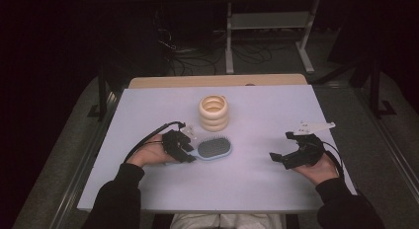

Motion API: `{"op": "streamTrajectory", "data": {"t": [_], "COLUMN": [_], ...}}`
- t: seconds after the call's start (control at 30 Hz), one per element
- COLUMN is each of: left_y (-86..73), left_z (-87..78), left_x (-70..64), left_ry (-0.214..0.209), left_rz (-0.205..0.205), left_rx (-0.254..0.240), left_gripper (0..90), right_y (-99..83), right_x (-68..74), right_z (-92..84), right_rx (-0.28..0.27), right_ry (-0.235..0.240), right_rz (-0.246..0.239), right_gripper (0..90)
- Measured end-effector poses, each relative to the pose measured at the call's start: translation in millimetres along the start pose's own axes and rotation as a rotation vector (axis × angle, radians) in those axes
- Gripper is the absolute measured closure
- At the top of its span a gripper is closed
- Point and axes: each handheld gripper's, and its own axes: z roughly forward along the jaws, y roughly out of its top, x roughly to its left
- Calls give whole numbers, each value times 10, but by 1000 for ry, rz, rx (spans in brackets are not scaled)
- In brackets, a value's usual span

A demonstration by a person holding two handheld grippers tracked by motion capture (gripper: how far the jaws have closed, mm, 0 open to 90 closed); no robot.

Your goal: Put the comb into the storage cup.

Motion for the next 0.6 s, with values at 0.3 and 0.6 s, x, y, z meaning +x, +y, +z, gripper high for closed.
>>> {"op": "streamTrajectory", "data": {"t": [0.3,0.6], "left_y": [22,24], "left_z": [8,6], "left_x": [-19,-25], "left_ry": [24,26], "left_rz": [19,45], "left_rx": [11,7], "left_gripper": [617,686], "right_y": [-1,1], "right_x": [-3,-3], "right_z": [-4,-5], "right_rx": [-4,-5], "right_ry": [2,2], "right_rz": [2,1], "right_gripper": [0,0]}}
